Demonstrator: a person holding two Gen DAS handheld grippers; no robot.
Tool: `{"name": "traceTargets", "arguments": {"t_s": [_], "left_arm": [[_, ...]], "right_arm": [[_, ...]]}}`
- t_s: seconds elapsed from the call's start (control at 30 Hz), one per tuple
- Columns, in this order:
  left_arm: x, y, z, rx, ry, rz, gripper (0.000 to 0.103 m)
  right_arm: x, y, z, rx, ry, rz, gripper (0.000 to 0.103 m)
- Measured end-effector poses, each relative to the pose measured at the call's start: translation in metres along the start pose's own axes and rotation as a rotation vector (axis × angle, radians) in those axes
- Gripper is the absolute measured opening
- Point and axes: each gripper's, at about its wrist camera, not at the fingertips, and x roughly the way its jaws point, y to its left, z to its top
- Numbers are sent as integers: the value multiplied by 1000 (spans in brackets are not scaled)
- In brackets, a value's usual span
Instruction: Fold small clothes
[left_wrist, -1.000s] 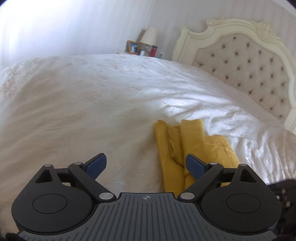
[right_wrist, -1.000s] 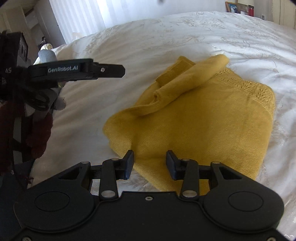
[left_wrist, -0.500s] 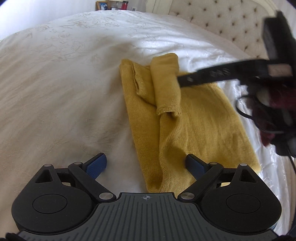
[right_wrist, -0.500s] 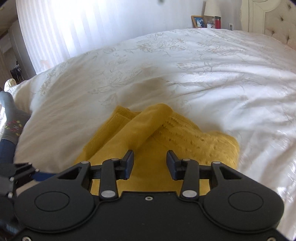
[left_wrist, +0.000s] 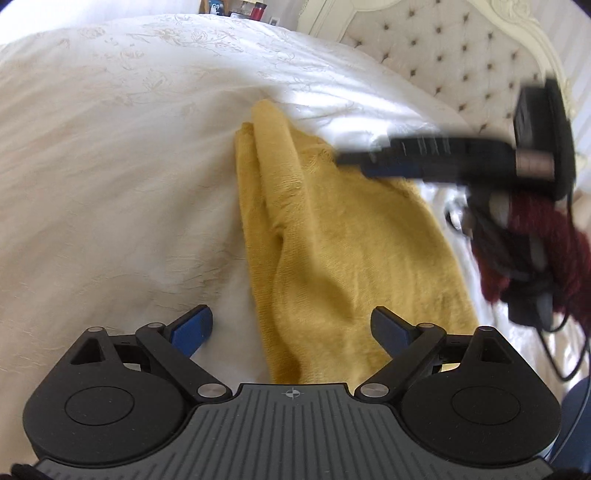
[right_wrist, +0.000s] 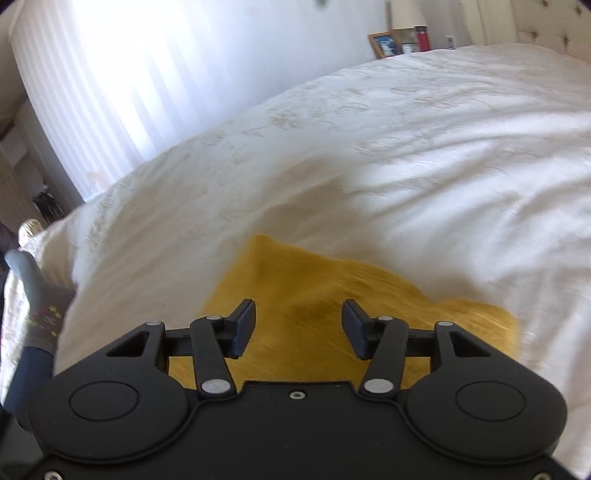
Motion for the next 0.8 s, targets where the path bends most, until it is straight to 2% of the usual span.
{"name": "traceTargets", "arguments": {"t_s": [0.1, 0.23, 0.3, 0.37, 0.43, 0.53, 0.67, 0.8], "left_arm": [[2, -2, -2, 14, 0, 11, 93], [2, -6, -2, 12, -1, -12, 93], [2, -7, -3, -3, 0, -30, 93], [2, -6, -5, -28, 2, -58, 93], [4, -6, -6, -54, 4, -81, 93], [9, -9, -7, -72, 0, -82, 93], [6, -4, -9, -118, -4, -103, 93], [4, 2, -8, -183, 25, -151, 93]], "right_arm": [[-11, -20, -18, -28, 29, -74, 59], [-36, -40, -42, -37, 1, -119, 58], [-45, -44, -47, -41, 1, -160, 60], [-54, -51, -51, -4, -7, -162, 65], [-63, -62, -54, 54, -29, -132, 66], [-67, -76, -58, 134, -36, -77, 75], [-64, -90, -63, 234, -35, 23, 77], [-55, -100, -66, 309, -30, 93, 80]]}}
